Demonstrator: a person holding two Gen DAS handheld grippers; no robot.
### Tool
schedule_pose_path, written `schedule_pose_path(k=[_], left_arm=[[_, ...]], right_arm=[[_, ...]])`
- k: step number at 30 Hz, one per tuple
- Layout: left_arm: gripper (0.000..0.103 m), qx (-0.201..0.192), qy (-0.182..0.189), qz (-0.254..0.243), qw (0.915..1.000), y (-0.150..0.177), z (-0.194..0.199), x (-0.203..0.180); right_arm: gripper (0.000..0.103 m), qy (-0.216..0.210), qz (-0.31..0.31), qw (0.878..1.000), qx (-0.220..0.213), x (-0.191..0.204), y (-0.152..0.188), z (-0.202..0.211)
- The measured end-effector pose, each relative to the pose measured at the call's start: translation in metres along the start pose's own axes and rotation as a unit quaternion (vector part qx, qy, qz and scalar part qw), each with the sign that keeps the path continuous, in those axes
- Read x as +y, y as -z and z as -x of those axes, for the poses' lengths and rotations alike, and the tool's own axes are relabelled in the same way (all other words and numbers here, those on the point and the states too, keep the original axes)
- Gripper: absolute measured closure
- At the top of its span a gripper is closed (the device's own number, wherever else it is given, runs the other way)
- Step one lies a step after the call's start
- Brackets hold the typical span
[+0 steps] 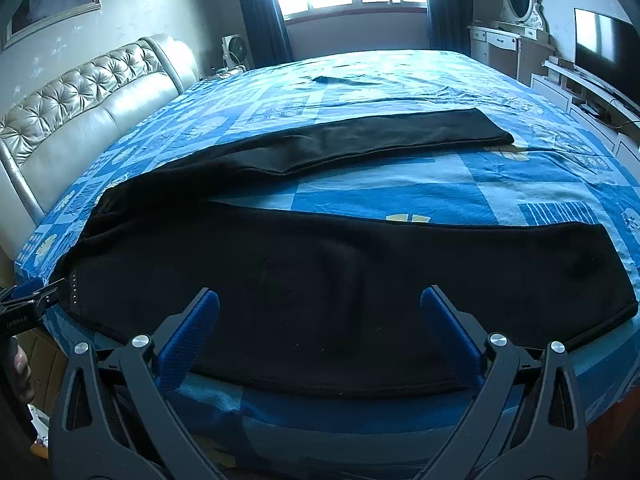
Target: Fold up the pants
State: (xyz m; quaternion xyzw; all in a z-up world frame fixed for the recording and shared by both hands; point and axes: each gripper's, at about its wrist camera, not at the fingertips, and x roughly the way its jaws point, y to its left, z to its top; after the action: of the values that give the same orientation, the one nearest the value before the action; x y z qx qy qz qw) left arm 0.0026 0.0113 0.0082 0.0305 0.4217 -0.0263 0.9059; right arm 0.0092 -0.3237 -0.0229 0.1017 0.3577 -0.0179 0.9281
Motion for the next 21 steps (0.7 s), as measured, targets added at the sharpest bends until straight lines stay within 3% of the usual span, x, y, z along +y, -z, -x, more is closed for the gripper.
schedule_pose_path(k=[21], left_arm=[[0.004, 0.003, -0.001, -0.002, 1.0, 0.0004, -0.0001, -0.0009]], right_arm=[[0.002, -0.003, -0.003, 1.0, 0.006, 0.0009, 0.0035, -0.0028]])
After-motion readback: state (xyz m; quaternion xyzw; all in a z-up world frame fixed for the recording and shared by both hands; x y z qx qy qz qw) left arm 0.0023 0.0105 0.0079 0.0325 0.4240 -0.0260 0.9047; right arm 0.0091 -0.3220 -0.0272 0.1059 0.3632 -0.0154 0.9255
